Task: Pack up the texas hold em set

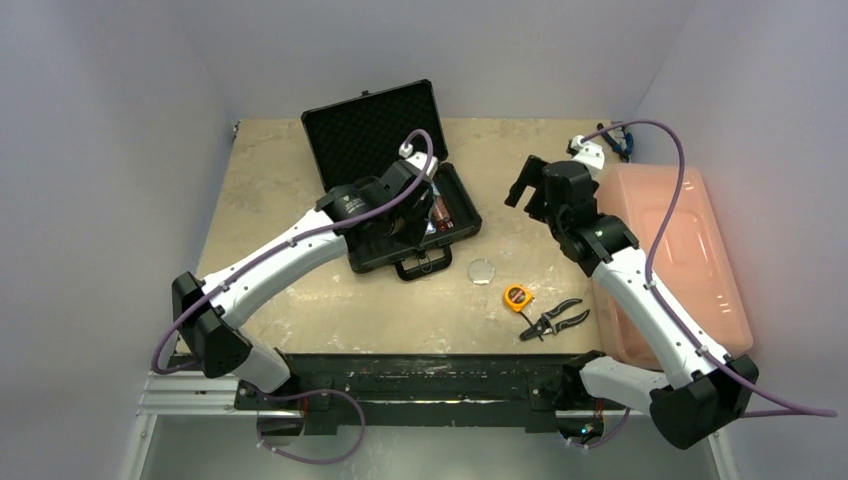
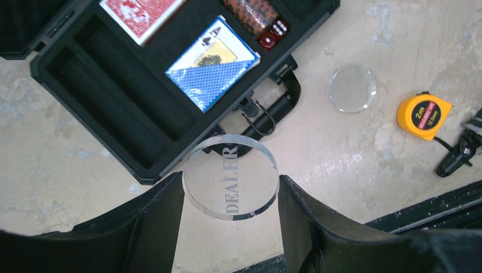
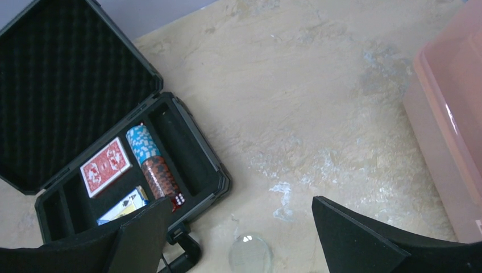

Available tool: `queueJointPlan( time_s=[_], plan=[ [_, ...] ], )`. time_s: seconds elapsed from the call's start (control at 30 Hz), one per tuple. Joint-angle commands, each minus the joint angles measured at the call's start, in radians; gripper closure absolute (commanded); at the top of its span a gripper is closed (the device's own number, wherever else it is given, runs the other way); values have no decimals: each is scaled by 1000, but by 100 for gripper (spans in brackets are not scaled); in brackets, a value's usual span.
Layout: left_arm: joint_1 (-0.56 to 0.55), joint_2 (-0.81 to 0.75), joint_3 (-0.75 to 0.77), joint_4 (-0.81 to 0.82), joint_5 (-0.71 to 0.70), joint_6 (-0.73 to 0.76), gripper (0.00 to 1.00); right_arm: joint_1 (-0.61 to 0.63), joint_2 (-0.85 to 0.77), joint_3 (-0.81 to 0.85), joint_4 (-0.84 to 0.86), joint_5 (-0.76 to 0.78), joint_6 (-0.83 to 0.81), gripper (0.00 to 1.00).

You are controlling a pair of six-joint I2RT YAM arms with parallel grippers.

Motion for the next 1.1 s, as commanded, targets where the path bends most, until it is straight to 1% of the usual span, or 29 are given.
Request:
queueJointPlan(
  time_s=[0.0, 0.3, 0.47, 0.8, 0.97, 1.07],
  plan=[
    [65, 32, 95, -8, -3, 51, 100, -4, -4, -35, 25, -33, 24, 1],
    [167, 136, 194, 1, 41, 64, 100, -3, 14, -55, 26, -60, 13, 1],
    [213, 229, 274, -22, 54, 56, 100, -5, 29, -59, 34, -82, 8, 1],
    [295, 388, 426, -40, 93, 55, 100, -3, 47, -68, 36, -132, -1, 1],
    [321, 470, 513, -64, 99, 64, 100, -3, 53, -73, 39, -151, -5, 1],
    [336, 511, 541, -67, 105, 64, 100, -4, 51, -72, 31, -153, -10, 1]
  ],
)
